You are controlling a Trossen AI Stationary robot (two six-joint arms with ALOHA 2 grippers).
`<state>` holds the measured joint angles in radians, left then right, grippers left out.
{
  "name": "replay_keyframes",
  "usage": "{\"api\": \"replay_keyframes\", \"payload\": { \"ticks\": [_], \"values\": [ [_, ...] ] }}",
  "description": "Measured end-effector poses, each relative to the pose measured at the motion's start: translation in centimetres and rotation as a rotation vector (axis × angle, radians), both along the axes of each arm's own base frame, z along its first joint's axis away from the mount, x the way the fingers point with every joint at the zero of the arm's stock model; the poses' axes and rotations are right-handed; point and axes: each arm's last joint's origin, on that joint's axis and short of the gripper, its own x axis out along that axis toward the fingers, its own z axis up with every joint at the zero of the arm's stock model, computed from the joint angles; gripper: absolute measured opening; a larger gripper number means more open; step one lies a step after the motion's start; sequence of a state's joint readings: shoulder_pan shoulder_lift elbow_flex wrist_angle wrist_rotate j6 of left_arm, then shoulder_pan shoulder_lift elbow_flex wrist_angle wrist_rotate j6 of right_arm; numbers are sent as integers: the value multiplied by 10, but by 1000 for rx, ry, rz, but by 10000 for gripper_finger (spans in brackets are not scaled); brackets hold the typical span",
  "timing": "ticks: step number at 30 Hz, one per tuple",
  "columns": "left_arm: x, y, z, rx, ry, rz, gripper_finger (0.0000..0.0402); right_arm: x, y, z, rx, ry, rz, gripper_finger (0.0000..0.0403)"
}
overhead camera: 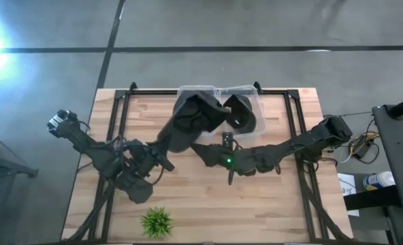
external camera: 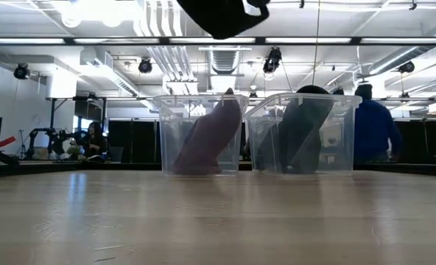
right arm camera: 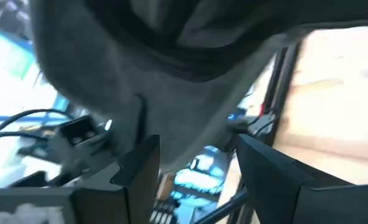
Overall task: Pick and place caps into container
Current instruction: Put the black cap into the right transparent container
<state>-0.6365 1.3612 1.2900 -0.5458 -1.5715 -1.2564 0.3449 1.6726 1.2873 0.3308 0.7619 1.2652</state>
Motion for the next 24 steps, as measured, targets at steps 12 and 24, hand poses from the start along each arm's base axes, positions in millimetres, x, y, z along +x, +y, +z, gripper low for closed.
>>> {"api": "replay_keyframes", "payload": {
  "ticks": [12,24],
  "values": [
    [21,-11,-13,-46,-17,-26,5,8,-4,-11,-4,10,-37,204],
    [22,-9,-11,-4,16,-2,69,10,-6,-10,-85,42,-10,23]
  ]
}}
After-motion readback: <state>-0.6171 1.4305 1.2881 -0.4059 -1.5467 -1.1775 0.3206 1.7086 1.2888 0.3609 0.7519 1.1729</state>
